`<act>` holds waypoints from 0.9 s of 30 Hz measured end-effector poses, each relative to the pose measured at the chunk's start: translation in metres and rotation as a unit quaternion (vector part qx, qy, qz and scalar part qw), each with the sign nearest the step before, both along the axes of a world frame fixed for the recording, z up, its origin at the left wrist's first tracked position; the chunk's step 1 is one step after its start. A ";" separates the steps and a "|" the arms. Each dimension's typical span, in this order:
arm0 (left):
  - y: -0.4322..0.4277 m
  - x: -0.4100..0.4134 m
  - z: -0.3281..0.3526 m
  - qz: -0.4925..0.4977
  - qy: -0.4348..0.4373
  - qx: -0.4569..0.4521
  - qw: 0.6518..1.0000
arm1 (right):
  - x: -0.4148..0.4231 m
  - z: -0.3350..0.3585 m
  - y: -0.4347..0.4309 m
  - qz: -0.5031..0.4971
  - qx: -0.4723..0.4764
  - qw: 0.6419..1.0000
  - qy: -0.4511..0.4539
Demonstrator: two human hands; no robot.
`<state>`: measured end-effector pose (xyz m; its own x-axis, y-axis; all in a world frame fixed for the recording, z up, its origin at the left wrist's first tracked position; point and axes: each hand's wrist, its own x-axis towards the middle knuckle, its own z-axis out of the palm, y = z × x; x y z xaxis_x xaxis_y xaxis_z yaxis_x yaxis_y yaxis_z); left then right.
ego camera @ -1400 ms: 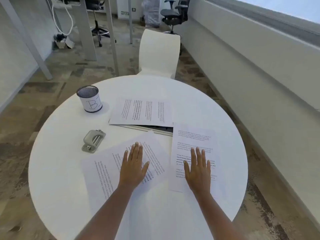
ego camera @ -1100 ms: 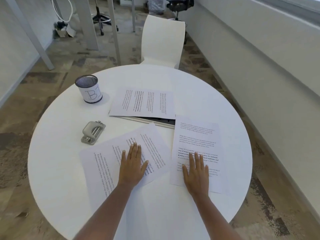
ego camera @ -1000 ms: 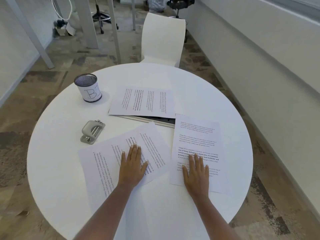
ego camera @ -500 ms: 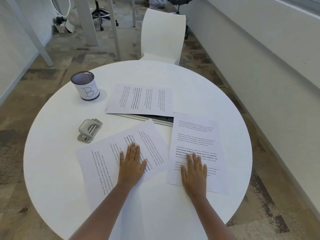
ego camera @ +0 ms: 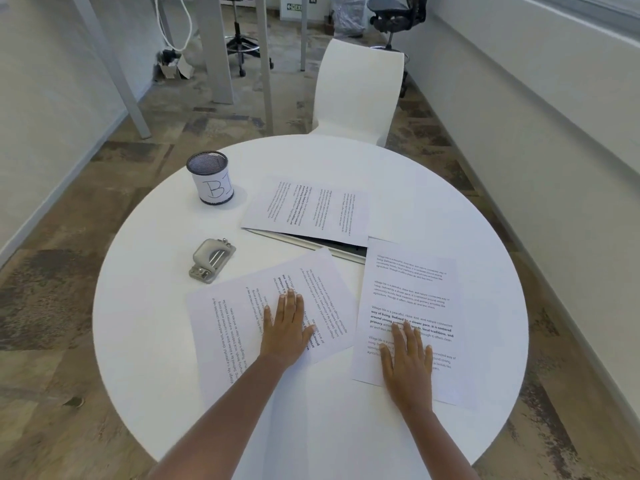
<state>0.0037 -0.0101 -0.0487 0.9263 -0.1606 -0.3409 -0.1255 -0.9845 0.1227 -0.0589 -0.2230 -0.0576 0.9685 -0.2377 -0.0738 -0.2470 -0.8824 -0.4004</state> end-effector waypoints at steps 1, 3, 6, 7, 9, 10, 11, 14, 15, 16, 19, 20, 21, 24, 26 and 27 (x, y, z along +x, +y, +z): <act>0.000 0.001 0.002 -0.004 0.004 0.000 1.000 | 0.000 0.001 0.000 0.001 0.001 1.000 0.003; 0.001 0.001 0.003 -0.017 0.010 0.004 1.000 | -0.001 0.004 0.000 0.006 0.001 1.000 0.011; -0.002 -0.002 0.006 -0.058 0.013 0.017 0.998 | -0.003 0.007 0.000 0.017 0.011 1.000 0.017; -0.004 -0.002 0.007 -0.072 0.019 0.016 0.997 | -0.003 0.008 -0.001 0.019 0.018 1.000 0.016; -0.006 -0.003 0.010 -0.105 0.036 0.010 0.994 | -0.004 0.010 -0.002 0.024 0.026 0.999 0.016; -0.006 -0.002 0.011 -0.126 0.044 0.008 0.991 | -0.005 0.010 -0.003 0.027 0.027 0.999 0.016; -0.006 -0.001 0.012 -0.148 0.051 0.007 0.988 | -0.006 0.011 -0.004 0.031 0.027 0.999 0.014; -0.005 0.000 0.016 -0.211 0.068 0.007 0.975 | -0.009 0.012 -0.005 0.043 0.022 0.999 0.011; -0.005 0.000 0.016 -0.233 0.075 0.004 0.970 | -0.011 0.012 -0.005 0.047 0.019 0.999 0.011; -0.006 0.000 0.017 -0.255 0.083 -0.001 0.963 | -0.012 0.011 -0.005 0.052 0.015 0.998 0.010; -0.008 0.000 0.019 -0.308 0.098 -0.020 0.946 | -0.016 0.011 -0.005 0.067 0.002 0.998 0.014; -0.009 0.001 0.019 -0.320 0.103 -0.025 0.942 | -0.017 0.011 -0.006 0.071 -0.001 0.997 0.017; -0.008 0.002 0.021 -0.328 0.106 -0.030 0.938 | -0.017 0.011 -0.006 0.074 -0.003 0.997 0.020; -0.005 0.002 0.025 -0.332 0.088 -0.028 0.939 | -0.017 0.012 -0.010 0.060 -0.002 0.998 0.007; 0.000 -0.004 0.027 -0.280 0.047 -0.032 0.958 | -0.016 0.015 -0.016 0.023 -0.011 0.999 -0.020; 0.003 -0.009 0.028 -0.221 0.026 -0.047 0.974 | -0.015 0.016 -0.019 0.003 -0.023 0.999 -0.034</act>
